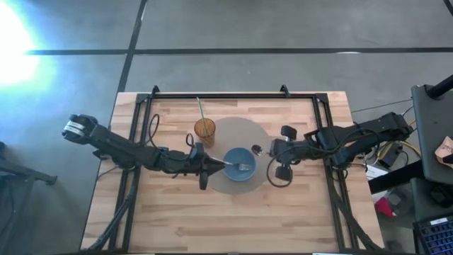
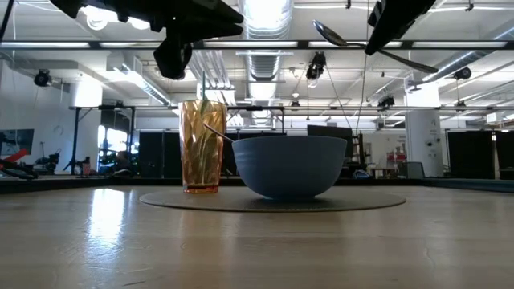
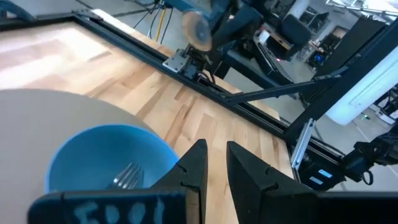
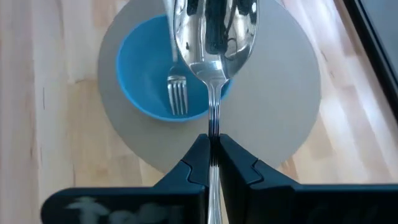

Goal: Pick & Place Utensil
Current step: Put the spoon into the bowl

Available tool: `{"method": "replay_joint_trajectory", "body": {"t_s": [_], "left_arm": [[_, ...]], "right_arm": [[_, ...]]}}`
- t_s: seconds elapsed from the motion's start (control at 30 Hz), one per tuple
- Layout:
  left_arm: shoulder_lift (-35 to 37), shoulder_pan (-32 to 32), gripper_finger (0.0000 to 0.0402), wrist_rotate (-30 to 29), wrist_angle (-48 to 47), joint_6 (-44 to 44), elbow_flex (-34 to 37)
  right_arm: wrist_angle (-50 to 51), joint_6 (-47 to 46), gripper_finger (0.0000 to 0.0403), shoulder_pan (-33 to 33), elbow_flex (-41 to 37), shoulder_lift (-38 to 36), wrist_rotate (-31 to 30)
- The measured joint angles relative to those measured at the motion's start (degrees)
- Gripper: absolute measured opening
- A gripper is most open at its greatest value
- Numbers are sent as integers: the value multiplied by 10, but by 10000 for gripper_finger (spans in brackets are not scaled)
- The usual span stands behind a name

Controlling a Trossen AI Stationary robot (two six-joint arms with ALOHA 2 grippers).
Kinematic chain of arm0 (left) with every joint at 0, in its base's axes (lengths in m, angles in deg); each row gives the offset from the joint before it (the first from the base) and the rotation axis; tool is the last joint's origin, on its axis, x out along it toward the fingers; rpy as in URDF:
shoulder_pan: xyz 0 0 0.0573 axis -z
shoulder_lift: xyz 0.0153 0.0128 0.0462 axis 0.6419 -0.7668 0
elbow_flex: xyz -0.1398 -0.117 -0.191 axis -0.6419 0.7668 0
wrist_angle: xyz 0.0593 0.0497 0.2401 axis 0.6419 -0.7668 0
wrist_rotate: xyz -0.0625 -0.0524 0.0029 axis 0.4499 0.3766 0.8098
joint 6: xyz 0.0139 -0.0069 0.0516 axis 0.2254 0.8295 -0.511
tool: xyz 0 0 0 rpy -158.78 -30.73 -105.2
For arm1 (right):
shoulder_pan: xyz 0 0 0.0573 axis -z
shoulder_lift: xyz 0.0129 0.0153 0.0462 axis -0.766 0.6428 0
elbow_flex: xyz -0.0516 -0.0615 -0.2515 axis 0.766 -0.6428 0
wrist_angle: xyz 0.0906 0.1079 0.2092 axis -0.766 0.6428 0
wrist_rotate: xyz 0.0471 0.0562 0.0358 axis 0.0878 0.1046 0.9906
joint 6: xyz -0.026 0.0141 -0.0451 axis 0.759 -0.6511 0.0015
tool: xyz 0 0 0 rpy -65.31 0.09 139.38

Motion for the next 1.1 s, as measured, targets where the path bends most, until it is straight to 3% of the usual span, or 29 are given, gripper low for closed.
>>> {"method": "replay_joint_trajectory", "body": {"t_s": [0.5, 0.8, 1.1], "left_arm": [[-43, 1, 53, 2, 9, 20, -33], [-48, -2, 54, 18, 7, -24, -43], [-46, -7, 116, 19, 6, -37, -43]], "right_arm": [[-14, 139, 13, -43, 0, 8, -30], [-7, 214, 13, -70, 38, 76, -30], [79, 256, 13, -88, 123, 157, -75]]}}
